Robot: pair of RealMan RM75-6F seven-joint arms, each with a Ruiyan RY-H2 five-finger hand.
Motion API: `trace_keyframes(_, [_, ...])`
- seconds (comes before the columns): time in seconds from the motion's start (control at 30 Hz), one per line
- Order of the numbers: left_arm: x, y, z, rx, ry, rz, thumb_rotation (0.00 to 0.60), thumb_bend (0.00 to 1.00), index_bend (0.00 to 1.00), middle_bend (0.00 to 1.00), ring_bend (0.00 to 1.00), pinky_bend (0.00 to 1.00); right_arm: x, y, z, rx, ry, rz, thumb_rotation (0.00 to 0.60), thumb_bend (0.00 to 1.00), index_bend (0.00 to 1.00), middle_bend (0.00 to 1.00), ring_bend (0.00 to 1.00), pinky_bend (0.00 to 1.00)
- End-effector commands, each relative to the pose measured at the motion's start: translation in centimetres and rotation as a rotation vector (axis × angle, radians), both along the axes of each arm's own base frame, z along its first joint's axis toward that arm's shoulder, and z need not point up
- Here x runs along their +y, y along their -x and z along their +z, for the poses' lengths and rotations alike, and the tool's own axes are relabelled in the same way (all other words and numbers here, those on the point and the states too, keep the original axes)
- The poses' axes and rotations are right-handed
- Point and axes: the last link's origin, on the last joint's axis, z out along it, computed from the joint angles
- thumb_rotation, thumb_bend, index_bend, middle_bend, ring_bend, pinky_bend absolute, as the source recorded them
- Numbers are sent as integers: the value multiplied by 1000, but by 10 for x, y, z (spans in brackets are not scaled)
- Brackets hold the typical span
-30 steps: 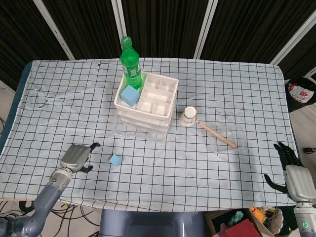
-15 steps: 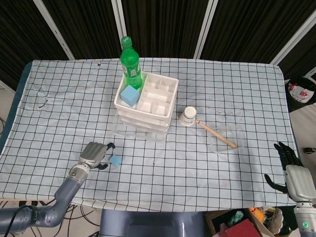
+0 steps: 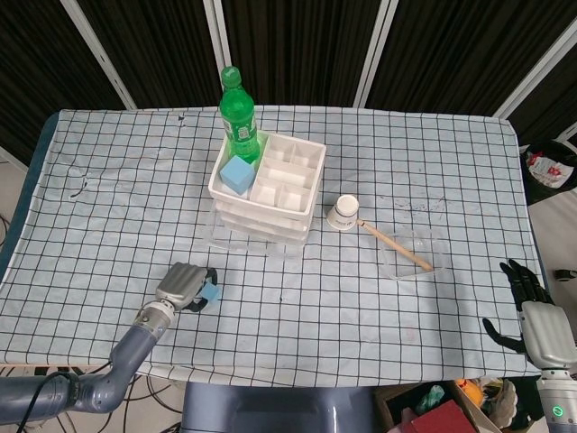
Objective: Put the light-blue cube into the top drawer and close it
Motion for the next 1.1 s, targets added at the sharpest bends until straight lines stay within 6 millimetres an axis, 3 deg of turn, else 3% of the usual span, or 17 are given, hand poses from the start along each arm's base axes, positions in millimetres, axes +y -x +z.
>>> trace_keyframes(0.03, [0,2,1,7,0,-1,600,381,502,1000,973,911,0,0,0,0,0,0,600,249,34,0,0,176])
trace_keyframes(0.37, [-6,-7,22,-34,-47,-48,600,393,523,1000,973,912,1,0,0,0,2,1,600,249,29,0,0,176])
trace_keyframes(0.57, [-15,-37,57,-135,-110,-127,600,388,523,1000,973,912,0,0,0,2,2,2,600,248,29,0,0,176])
trace_keyframes(0.7, [-15,-70,80,-234,-149,-192,600,386,523,1000,973,912,1,-1,0,5,3,3,600,249,29,0,0,176])
trace_keyframes(0.93, [0,-104,92,-320,-190,-221,600,385,522,1000,973,912,1,-1,0,4,4,1,600,249,29,0,0,176])
trace_keyframes(1.1, [20,-121,89,-350,-220,-199,600,386,522,1000,973,912,0,0,0,2,3,-3,600,249,29,0,0,176])
